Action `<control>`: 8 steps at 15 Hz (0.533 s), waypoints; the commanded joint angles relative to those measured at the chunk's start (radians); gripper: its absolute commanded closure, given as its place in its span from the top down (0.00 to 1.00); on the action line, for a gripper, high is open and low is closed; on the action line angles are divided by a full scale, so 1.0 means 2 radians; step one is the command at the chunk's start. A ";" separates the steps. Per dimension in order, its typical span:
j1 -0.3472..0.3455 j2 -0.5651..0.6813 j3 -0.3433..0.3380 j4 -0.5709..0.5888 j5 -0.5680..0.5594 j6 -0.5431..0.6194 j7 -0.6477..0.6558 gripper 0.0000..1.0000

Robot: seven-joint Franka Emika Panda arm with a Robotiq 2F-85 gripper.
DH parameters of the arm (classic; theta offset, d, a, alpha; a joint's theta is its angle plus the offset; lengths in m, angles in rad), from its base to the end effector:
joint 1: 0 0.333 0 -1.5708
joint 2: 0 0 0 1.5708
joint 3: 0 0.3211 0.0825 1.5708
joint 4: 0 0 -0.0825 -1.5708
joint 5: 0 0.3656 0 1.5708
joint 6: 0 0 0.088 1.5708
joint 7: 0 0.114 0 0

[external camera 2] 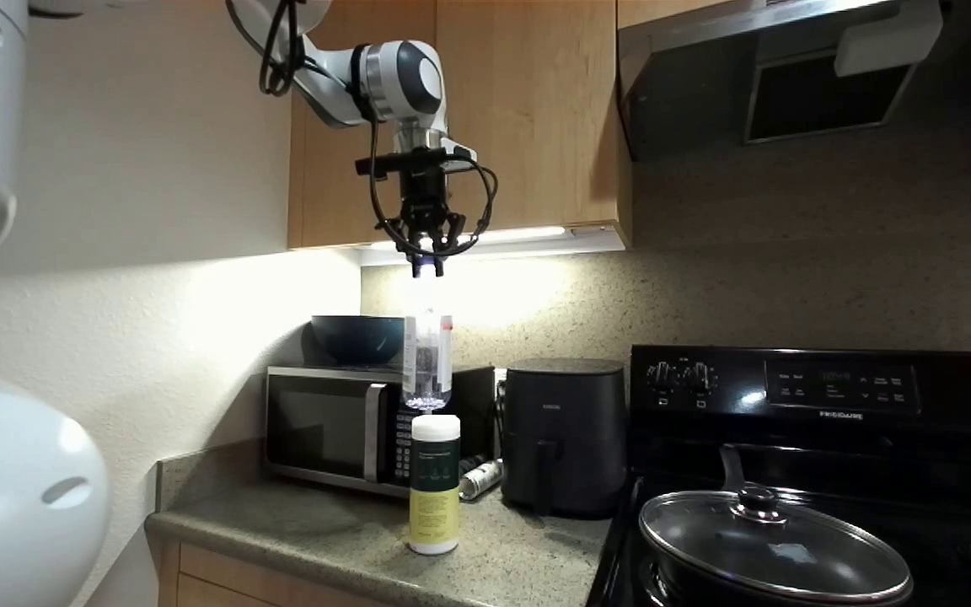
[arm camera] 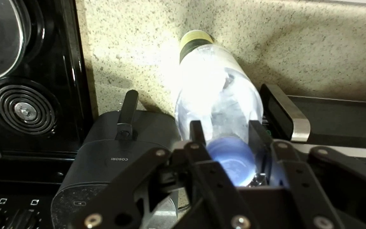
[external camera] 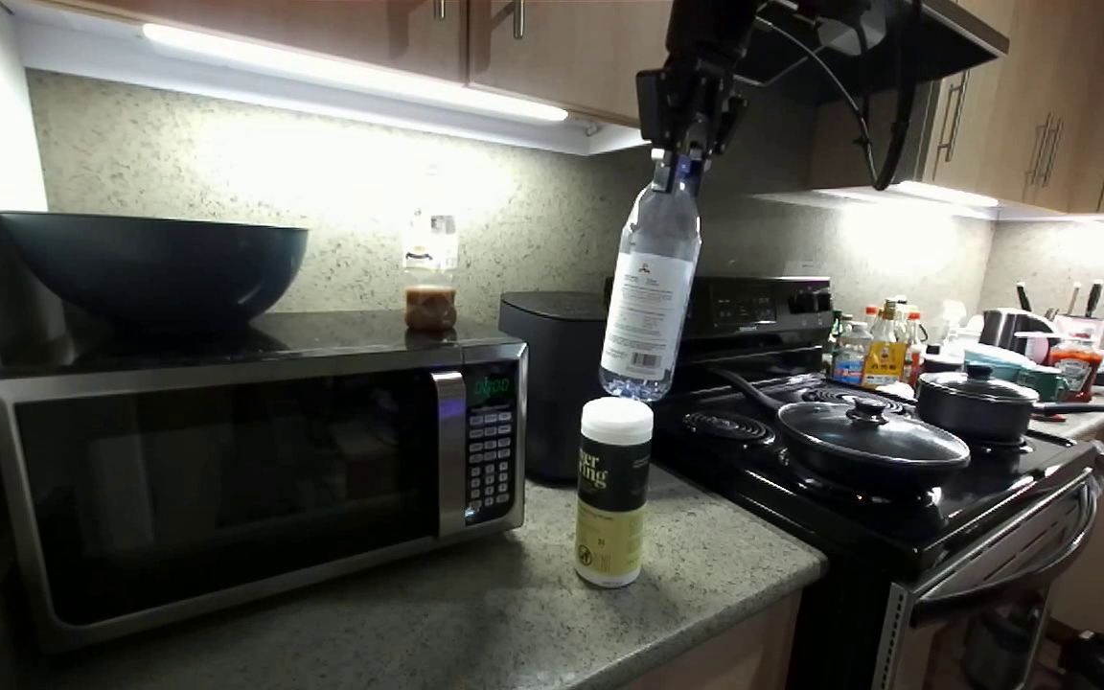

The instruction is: Place the clear bottle on top of the container on the left side of the countertop

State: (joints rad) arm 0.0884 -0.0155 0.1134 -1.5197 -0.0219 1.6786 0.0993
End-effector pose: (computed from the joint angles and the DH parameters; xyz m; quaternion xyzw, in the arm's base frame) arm 0.5326 0.1072 0.6650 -0.9948 -0.0513 -0.0878 0.0014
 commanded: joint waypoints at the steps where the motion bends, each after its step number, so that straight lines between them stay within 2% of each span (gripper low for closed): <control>1: 0.004 0.013 0.000 0.016 -0.023 -0.003 0.004 0.13; 8: 0.011 0.033 0.002 0.031 -0.036 -0.003 0.002 0.13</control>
State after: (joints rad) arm 0.1006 0.0261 0.1143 -1.4900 -0.0670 1.6790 0.0994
